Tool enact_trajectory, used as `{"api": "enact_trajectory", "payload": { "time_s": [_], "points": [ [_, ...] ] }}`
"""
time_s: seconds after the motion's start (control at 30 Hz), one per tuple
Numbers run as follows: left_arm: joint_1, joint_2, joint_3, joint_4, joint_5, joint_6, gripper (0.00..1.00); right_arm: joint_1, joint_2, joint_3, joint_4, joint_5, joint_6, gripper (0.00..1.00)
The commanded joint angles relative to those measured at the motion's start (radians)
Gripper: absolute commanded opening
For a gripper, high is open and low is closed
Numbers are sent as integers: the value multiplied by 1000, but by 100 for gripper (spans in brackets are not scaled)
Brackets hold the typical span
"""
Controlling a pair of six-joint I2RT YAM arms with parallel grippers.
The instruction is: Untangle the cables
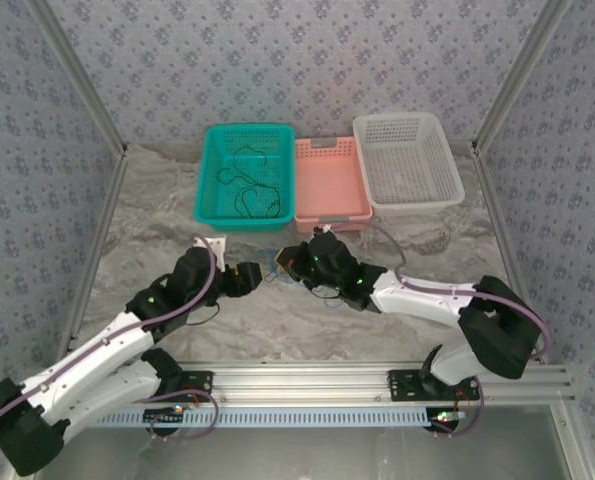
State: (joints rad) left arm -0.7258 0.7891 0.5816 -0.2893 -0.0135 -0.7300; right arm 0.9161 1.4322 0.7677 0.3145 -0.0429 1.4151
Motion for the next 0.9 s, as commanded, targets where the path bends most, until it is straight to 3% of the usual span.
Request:
{"api": "enact_trajectory", "payload": {
  "time_s": [0.0,0.17,0.4,0.63,0.73,0.87],
  "points": [
    [24,11,39,-31,3,-101,67,-22,-49,-12,-81,-34,-170,0],
    [32,136,55,75,131,-179,65,-60,-80,-38,-97,-106,-233,0],
    [6,209,-12,326,241,-250,55,-78,-89,-49,-117,-137,-246,0],
    [-93,210,8,281,214,-52,43,-110,-85,-42,-132,-187,-228,0],
    [-105,222,-9,272,192,17,43,-120,-81,-20,-167,-216,-225,0],
    [-116,261,-27,315,174,72,51,-124,-64,19,-222,-251,-223,0]
  ]
}}
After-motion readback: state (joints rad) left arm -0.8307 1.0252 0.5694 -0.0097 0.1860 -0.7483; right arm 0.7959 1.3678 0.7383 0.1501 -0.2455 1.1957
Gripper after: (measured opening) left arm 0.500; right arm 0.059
